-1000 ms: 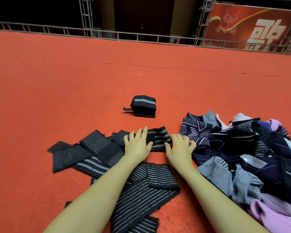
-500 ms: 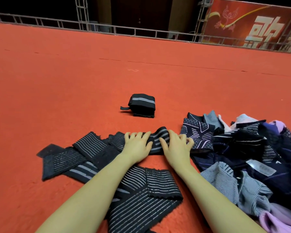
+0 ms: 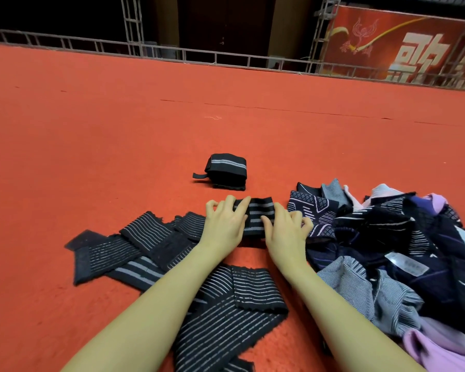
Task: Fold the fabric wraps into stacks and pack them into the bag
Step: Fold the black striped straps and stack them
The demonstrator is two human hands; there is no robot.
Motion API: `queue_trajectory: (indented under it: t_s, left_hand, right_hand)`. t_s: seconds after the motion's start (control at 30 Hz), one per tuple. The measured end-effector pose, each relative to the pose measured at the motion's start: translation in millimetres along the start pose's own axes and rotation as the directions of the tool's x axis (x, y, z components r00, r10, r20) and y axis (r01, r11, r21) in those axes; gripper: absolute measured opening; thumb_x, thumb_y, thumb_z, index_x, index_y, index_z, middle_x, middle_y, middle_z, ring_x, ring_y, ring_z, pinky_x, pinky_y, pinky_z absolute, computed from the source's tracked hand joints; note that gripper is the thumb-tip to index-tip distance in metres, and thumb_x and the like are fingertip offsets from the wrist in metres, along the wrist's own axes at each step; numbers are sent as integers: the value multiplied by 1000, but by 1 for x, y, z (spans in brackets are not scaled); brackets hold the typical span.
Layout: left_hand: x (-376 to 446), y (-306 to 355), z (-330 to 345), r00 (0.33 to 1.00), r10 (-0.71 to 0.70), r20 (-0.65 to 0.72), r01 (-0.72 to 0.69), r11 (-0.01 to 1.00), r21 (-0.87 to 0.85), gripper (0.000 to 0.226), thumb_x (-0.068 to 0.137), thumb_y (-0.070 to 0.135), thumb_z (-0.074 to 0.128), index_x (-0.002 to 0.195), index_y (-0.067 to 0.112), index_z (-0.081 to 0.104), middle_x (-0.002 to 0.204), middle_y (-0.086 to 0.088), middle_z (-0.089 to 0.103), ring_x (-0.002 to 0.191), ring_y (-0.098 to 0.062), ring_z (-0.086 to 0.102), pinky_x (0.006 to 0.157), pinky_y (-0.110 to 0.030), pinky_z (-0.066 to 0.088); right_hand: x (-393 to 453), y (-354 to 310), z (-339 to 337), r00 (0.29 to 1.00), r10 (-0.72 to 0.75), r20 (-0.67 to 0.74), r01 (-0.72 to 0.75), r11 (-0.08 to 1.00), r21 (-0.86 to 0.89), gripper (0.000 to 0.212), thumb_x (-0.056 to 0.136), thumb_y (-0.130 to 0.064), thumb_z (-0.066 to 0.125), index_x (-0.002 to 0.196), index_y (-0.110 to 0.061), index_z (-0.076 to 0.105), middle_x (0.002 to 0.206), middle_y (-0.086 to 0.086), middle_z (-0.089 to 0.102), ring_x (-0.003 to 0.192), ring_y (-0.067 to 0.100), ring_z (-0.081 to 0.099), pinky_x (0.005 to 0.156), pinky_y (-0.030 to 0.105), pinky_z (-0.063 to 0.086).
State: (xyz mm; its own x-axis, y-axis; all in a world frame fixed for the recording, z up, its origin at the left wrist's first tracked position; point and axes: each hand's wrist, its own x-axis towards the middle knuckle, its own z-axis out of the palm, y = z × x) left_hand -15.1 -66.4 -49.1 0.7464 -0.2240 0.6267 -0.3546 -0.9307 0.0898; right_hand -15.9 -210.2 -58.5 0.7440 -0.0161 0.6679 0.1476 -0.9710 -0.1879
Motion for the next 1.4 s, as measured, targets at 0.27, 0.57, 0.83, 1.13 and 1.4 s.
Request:
queue_trajectory:
  t_s: [0.27,0.57,0.83,1.13,1.4]
  left_hand:
    - [53,3,-23,999,42,-16,-38,980,196,46,65,22,83,108,13,70,85,-10,61,74,-32,59,77,-40,25]
    - [145,-10,32,988,2,153,-29,985,171,44,99,36,40,141,23,41,124,-8,47,118,-32,36,92,-41,12]
    - [210,-17,108,930,80,358,-156,969,189,40,98,35,41,135,18,46,125,-12,45,123,-34,30,102,-43,11]
    - [192,-17,131,919,89,383,-191,953,236,42,96,23,40,137,11,39,149,-12,27,142,-29,13,113,-46,1]
    - [163,-21,123,794,-7,607,-203,940,275,58,100,38,17,153,15,13,160,-5,11,147,-28,-4,114,-51,-13]
  right_hand:
    - [48,4,-21,1000,-2,-21,3,999,33,33,87,-27,67,112,-6,61,84,6,66,88,34,55,83,40,20]
    - [135,43,24,988,64,143,-64,998,-8,30,97,-34,44,119,-16,51,106,1,63,111,26,40,88,37,14]
    - [171,79,89,953,177,246,-160,983,-86,26,98,-35,43,108,-13,50,103,7,63,111,28,38,89,39,15]
    - [153,93,126,934,90,346,-48,991,-128,52,99,-40,37,149,-28,26,154,0,28,138,26,24,105,46,14]
    - [149,91,122,753,83,652,53,981,-186,53,101,-48,12,151,-31,15,160,-7,3,147,15,2,113,51,-3]
